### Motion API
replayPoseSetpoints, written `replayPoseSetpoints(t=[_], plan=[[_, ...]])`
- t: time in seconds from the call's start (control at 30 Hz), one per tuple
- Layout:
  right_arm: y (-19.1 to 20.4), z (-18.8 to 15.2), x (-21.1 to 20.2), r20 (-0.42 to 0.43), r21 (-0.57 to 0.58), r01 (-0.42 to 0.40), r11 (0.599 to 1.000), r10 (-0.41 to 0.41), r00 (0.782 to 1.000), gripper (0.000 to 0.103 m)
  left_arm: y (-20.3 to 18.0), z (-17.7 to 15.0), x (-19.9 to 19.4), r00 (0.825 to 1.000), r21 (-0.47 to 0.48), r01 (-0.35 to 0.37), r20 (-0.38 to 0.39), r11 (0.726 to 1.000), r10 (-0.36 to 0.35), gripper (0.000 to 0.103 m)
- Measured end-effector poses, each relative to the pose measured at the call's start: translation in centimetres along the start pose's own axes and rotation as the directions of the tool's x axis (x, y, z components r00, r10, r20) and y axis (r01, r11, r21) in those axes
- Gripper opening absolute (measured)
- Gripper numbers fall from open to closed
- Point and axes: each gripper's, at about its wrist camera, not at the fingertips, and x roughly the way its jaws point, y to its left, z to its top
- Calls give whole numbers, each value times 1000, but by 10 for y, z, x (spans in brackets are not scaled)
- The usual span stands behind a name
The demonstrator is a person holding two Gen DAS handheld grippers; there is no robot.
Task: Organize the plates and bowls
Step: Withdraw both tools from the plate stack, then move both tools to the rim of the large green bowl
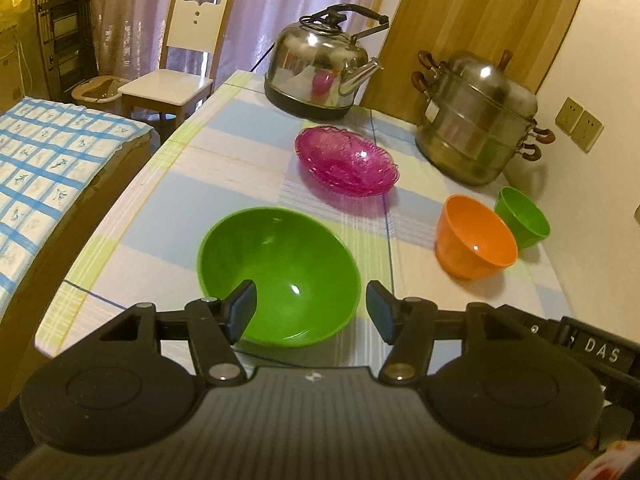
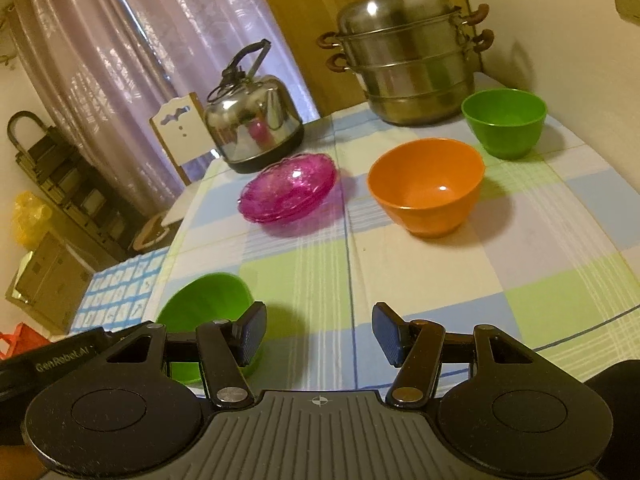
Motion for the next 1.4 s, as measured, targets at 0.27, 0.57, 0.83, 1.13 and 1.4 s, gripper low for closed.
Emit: replayPoseSetpoints(t=[0.27,0.57,0.83,1.13,1.4], plan=[[10,-3,6,-25,-14,-10,1000,9,1000,59,7,0,2,1000,-8,-8,-11,1000,8,59],[11,-7,12,-40,-16,-4,1000,3,999,59,10,2,6,1000,12,0,-19,1000,1,59],[26,-11,21,-58,-49,-38,998,35,998,59,22,22,9,999,91,2,-35,996,1,59],[41,-11,42,-79,-80,-58,995,52,996,59,47,58,24,998,198,9,-67,980,5,59],[46,-7,64,-102,-104,-43,994,32,994,58,66,64,54,993,210,34,-121,977,-9,58]])
